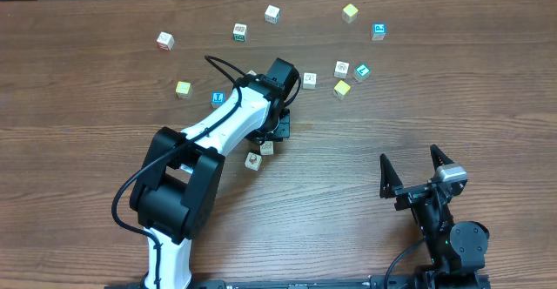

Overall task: Form a circle
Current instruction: 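Lower the 2 block onto the table and open the left gripper, then raise the left arm and swing it to the far-left edge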

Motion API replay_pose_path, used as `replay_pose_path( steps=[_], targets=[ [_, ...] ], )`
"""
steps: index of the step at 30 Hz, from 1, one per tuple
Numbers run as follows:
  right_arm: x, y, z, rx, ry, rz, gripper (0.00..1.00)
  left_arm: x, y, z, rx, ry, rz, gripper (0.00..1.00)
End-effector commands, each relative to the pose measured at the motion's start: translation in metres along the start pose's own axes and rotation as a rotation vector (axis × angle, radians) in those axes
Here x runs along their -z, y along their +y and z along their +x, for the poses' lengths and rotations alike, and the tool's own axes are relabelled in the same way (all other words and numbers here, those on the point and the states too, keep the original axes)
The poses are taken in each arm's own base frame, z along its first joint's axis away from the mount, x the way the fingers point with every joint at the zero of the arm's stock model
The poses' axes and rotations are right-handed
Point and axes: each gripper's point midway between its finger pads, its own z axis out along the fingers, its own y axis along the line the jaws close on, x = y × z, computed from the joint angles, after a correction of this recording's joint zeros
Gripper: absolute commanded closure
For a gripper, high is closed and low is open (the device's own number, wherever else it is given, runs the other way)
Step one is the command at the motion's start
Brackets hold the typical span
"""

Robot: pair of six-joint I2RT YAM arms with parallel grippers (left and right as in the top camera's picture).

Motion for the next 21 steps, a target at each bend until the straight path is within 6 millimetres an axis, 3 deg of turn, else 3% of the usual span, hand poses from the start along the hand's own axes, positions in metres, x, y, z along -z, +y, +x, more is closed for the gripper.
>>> replay_pose_path(
  steps=[1, 14, 21],
  targets=[
    [0.0, -0.002, 0.002, -0.003, -0.004, 0.008, 0.0, 0.006, -0.002, -0.004, 0.002, -0.019, 0.022, 0.67],
    [0.0, -0.002, 0.002, -0.003, -0.003, 0.008, 0.0, 0.007, -0.007, -0.013, -0.049, -0.057, 0.042, 0.76],
    [0.0, -0.002, 0.002, -0.003, -0.004, 0.008, 0.0, 0.007, -0.013, -0.008, -0.069, -0.03, 0.078, 0.8]
  ],
)
